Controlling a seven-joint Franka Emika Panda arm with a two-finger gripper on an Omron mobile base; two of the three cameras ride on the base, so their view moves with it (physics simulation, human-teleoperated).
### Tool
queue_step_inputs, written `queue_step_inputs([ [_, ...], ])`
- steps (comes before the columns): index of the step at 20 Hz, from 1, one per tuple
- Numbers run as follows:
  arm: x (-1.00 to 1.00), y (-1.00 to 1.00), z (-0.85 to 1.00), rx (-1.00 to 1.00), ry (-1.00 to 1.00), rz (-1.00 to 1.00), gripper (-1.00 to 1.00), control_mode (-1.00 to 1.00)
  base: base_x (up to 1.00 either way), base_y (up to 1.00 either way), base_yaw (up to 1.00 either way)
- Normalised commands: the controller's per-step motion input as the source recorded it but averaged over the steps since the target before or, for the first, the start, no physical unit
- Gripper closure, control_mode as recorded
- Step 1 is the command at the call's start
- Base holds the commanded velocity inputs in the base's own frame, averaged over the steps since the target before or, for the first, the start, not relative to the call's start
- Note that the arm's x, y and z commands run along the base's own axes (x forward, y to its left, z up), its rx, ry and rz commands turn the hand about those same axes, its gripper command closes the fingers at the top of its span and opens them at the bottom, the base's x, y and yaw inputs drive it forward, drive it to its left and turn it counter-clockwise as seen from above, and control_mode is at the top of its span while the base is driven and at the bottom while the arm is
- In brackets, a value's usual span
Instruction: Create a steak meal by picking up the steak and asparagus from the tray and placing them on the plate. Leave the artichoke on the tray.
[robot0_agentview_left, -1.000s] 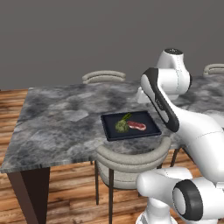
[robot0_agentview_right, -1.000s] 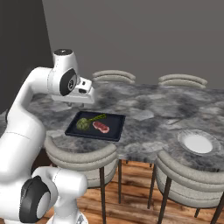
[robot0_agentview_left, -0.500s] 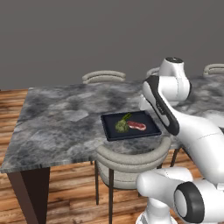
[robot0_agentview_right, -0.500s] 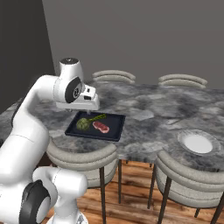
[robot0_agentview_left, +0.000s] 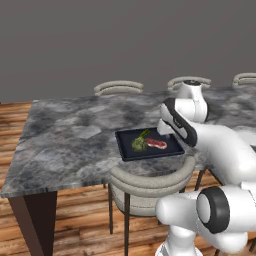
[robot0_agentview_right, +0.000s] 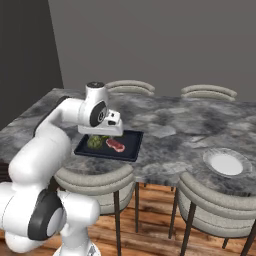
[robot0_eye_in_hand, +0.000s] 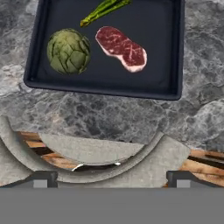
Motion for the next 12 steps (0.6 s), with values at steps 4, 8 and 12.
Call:
queue_step_inputs([
  [4, 0.49, 0.00, -0.47, 0.00, 0.08, 0.02, -1.00, -1.00, 0.00, 0.00, 0.00],
  [8, 0.36, 0.00, -0.47, 0.00, 0.01, 0.06, -1.00, -1.00, 0.00, 0.00, 0.00],
  [12, 0.20, 0.00, -0.55, 0.00, 0.00, 0.12, -1.00, -1.00, 0.00, 0.00, 0.00],
])
